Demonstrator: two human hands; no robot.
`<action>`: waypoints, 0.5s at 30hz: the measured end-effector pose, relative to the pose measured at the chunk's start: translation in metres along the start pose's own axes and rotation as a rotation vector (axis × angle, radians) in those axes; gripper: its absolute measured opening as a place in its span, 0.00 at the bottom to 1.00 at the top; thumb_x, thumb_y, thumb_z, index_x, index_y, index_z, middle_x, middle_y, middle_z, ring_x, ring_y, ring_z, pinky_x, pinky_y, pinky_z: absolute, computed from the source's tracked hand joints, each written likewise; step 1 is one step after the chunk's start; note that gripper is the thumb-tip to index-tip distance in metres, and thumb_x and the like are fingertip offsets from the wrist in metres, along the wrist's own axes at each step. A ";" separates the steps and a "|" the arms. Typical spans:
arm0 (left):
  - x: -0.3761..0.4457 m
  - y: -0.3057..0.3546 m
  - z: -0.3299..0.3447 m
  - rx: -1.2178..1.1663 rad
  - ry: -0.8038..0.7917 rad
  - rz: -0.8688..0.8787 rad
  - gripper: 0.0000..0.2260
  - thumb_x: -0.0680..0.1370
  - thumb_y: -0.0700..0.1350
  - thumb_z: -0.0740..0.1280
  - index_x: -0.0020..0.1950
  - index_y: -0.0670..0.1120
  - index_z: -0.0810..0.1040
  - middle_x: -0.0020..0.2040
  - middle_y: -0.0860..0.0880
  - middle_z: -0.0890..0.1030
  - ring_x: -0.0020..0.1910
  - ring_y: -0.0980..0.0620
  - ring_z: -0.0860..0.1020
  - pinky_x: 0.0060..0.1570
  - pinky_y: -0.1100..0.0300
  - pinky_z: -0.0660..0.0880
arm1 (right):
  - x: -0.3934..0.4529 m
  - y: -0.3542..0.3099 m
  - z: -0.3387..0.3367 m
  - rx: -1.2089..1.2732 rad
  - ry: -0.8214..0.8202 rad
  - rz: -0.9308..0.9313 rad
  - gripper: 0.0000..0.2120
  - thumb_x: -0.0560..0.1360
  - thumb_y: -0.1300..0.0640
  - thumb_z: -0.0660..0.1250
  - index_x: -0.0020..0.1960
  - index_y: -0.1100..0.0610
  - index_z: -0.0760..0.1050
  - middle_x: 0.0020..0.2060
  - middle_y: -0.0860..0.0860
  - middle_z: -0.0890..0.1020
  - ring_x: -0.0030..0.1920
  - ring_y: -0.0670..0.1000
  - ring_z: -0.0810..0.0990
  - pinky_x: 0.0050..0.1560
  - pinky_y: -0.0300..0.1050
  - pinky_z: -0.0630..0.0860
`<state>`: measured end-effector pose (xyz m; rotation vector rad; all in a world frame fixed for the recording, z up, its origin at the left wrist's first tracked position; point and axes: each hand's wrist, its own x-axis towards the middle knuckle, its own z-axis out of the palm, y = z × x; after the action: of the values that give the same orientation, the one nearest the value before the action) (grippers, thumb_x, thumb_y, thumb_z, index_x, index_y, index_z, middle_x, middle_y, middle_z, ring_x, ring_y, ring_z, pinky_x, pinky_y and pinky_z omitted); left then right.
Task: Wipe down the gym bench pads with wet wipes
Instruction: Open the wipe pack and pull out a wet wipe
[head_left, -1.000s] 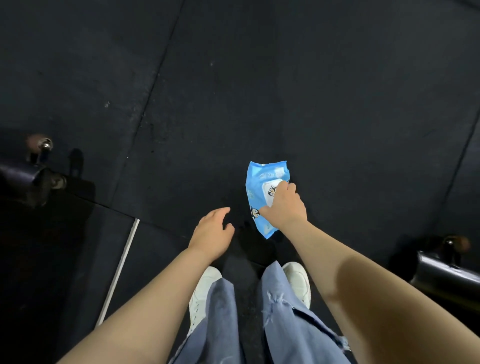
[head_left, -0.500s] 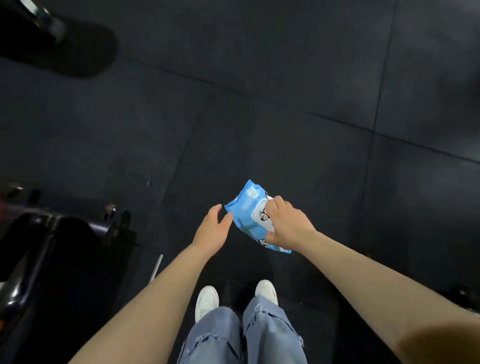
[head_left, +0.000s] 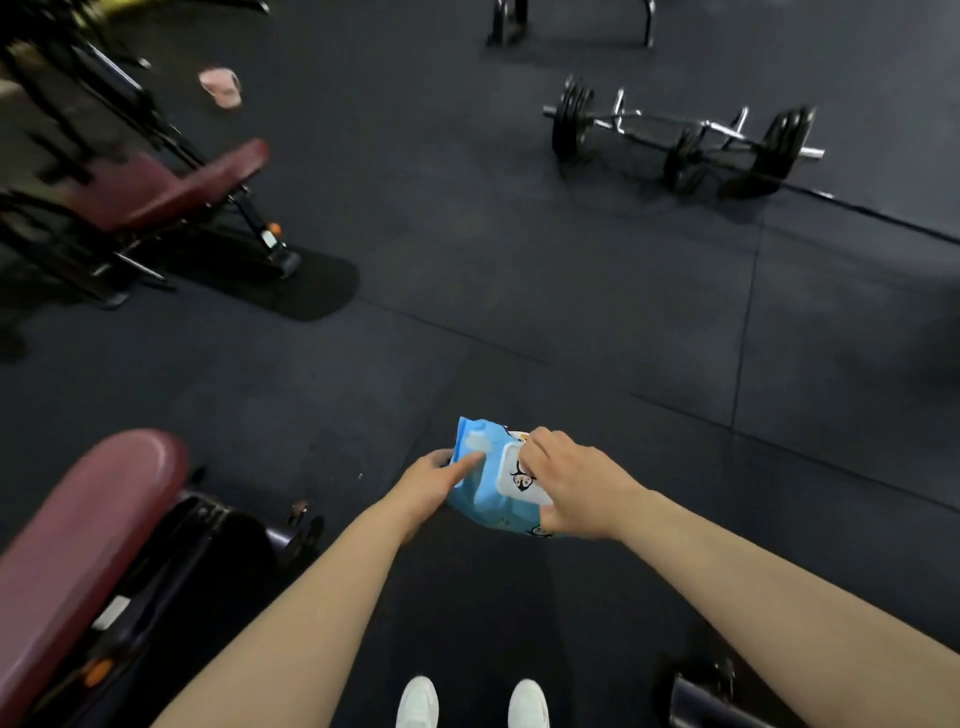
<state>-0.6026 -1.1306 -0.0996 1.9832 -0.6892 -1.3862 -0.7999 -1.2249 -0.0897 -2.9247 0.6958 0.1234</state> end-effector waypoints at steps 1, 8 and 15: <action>-0.011 0.005 -0.003 -0.032 -0.006 0.012 0.15 0.77 0.58 0.69 0.59 0.52 0.78 0.55 0.51 0.84 0.53 0.52 0.82 0.57 0.55 0.78 | -0.005 -0.002 -0.008 -0.012 0.038 -0.023 0.18 0.64 0.52 0.69 0.51 0.56 0.70 0.47 0.50 0.70 0.40 0.50 0.66 0.30 0.40 0.60; -0.063 0.013 0.001 -0.208 0.138 0.144 0.05 0.83 0.49 0.63 0.53 0.54 0.79 0.49 0.53 0.85 0.46 0.54 0.83 0.46 0.57 0.79 | -0.026 -0.027 -0.031 0.100 0.241 -0.036 0.18 0.62 0.60 0.67 0.50 0.55 0.67 0.48 0.50 0.71 0.41 0.51 0.69 0.35 0.42 0.70; -0.098 0.008 0.000 -0.357 0.230 0.174 0.08 0.84 0.48 0.60 0.56 0.54 0.78 0.53 0.51 0.84 0.54 0.51 0.82 0.58 0.51 0.78 | -0.056 -0.069 -0.022 0.305 0.448 0.119 0.20 0.68 0.67 0.66 0.57 0.55 0.69 0.58 0.50 0.75 0.56 0.52 0.75 0.56 0.43 0.75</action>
<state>-0.6336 -1.0656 -0.0322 1.7189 -0.4597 -1.0722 -0.8178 -1.1424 -0.0544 -2.6286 0.8575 -0.5894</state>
